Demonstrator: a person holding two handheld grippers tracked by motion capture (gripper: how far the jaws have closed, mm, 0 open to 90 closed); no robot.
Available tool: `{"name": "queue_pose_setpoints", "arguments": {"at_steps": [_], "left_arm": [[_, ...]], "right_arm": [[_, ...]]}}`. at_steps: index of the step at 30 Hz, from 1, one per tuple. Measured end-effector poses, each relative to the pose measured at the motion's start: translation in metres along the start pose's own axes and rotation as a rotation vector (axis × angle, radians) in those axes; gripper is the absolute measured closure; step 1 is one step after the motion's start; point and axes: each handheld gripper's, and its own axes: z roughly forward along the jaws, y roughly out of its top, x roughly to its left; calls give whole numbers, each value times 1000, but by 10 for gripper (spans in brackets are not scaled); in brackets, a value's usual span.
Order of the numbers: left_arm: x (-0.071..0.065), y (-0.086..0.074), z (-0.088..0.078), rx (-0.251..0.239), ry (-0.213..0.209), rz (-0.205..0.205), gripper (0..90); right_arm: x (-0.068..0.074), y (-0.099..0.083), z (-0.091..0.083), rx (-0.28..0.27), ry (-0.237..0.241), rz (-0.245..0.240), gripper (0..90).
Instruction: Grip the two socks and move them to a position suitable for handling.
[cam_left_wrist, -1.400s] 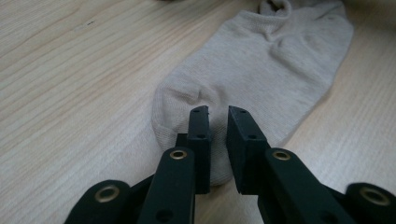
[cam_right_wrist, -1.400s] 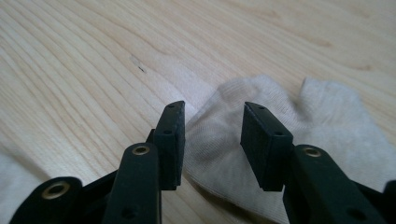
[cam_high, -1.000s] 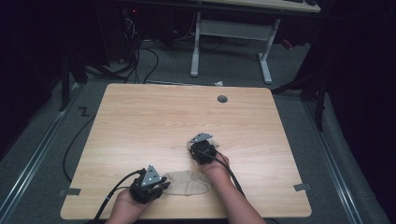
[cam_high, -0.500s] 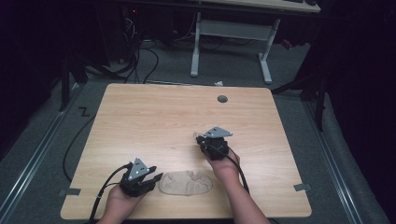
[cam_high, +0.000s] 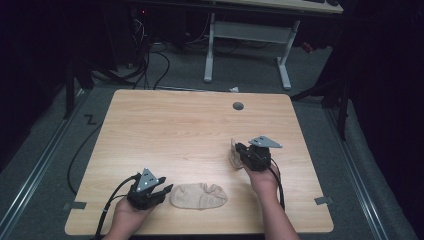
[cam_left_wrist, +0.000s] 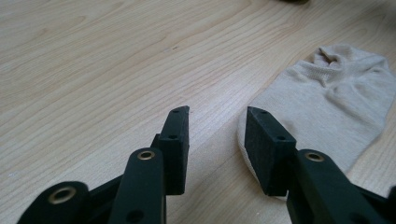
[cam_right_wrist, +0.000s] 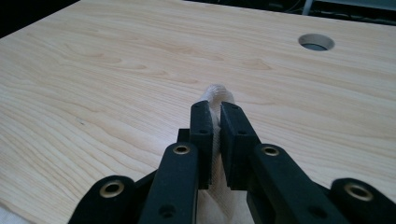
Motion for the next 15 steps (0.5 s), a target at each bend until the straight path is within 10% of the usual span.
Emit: {"name": "queue_pose_setpoints", "arguments": {"at_steps": [7,15], "left_arm": [[0,0,2,4,3,-4,606],[-2,1,3,4,4,-1,612]], "right_arm": [[-9,-14,-6,-12,2,35,849],[24,-10,4,2,59,-56,851]]}}
